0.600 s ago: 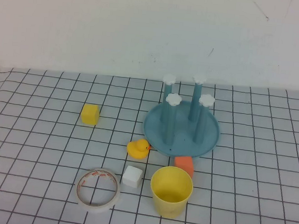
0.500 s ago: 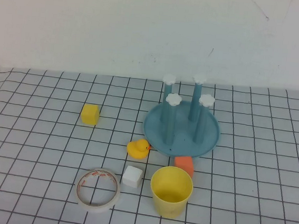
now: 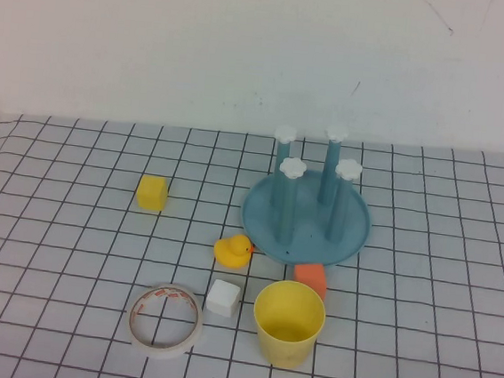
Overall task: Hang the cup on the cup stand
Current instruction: Pick up the cup from the table
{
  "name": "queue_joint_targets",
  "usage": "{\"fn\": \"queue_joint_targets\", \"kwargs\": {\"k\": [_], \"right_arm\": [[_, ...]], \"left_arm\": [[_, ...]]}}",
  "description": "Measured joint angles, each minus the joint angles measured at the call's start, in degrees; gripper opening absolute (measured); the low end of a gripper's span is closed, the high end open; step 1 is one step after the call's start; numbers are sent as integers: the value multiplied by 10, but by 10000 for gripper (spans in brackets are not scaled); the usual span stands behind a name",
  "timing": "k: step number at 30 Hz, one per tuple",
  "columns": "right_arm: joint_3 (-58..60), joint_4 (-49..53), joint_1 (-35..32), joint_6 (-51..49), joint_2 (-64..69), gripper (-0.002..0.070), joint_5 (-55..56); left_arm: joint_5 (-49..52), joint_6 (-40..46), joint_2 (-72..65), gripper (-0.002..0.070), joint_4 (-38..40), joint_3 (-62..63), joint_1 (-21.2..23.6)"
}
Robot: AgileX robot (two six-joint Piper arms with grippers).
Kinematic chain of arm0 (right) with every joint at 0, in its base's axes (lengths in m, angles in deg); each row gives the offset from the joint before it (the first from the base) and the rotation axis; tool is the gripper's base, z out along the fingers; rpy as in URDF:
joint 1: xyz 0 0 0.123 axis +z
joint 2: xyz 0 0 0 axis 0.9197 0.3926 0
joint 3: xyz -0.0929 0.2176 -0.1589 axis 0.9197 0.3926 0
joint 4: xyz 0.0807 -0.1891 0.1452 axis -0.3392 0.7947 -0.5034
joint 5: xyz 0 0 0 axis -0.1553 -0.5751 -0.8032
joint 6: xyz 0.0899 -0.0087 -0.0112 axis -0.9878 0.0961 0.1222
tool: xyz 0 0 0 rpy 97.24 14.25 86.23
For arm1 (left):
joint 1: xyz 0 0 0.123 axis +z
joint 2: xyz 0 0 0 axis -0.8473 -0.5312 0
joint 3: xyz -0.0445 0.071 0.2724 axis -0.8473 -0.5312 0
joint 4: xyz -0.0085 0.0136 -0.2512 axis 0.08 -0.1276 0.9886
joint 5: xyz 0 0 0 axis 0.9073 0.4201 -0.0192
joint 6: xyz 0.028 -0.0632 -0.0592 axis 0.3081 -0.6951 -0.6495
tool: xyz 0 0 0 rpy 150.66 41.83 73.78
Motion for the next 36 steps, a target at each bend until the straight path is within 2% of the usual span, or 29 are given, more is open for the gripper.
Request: {"fn": "queue_joint_targets", "kwargs": {"k": [24, 27, 31, 33, 36], "right_arm": [[0, -8, 0, -6, 0, -1, 3], [0, -49, 0, -34, 0, -1, 5], [2, -153, 0, -72, 0, -1, 8], [3, -225, 0, -94, 0, -1, 8], [4, -357, 0, -117, 0, -1, 8]], "left_arm": [[0, -1, 0, -3, 4, 0, 0], [-18, -43, 0, -3, 67, 0, 0], [-76, -167, 0, -3, 276, -1, 0], [-105, -190, 0, -3, 357, -1, 0], [-131, -181, 0, -3, 398, -1, 0]]}}
